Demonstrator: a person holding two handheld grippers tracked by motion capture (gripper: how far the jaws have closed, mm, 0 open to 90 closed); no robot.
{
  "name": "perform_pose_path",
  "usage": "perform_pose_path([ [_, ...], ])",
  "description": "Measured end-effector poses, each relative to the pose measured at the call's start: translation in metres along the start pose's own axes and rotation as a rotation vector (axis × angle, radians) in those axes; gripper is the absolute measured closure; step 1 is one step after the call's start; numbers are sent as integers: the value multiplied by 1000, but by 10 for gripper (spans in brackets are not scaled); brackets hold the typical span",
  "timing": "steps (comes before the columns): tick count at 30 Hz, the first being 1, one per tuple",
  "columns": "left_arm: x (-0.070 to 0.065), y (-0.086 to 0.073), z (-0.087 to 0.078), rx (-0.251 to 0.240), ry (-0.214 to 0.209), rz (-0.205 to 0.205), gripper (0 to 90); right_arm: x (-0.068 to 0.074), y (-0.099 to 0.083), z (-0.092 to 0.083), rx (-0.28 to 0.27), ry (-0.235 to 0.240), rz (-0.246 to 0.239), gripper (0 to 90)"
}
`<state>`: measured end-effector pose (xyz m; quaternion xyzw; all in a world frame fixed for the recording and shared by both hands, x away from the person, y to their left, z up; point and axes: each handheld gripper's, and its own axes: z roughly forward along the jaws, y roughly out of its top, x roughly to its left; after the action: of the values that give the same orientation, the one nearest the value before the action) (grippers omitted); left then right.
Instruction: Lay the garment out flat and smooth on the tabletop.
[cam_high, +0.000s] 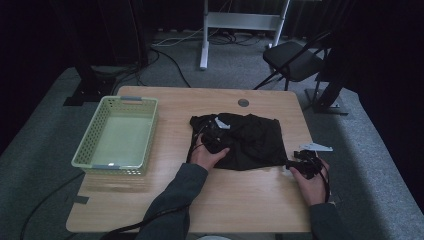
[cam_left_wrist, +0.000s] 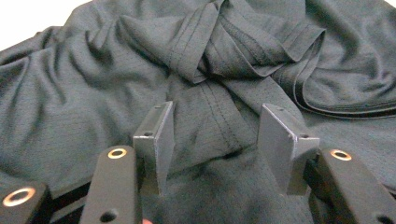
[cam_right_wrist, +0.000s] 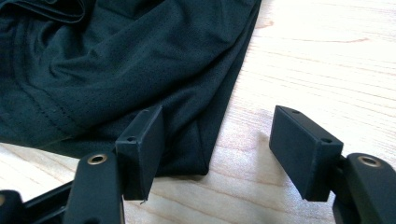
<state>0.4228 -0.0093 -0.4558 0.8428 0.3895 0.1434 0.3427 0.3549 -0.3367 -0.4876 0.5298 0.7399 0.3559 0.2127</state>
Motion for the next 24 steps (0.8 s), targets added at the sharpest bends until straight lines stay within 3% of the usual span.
perform_pose_path([
  [16,-5,-1,15,27,3,5,466,0,0,0,0,1,0,348],
  [21,-3,-1,15,49,25,0,567,0,0,0,0,1,0,348],
  [24,-2,-2,12,37,37,-4,659,0,0,0,-1,0,0,348],
])
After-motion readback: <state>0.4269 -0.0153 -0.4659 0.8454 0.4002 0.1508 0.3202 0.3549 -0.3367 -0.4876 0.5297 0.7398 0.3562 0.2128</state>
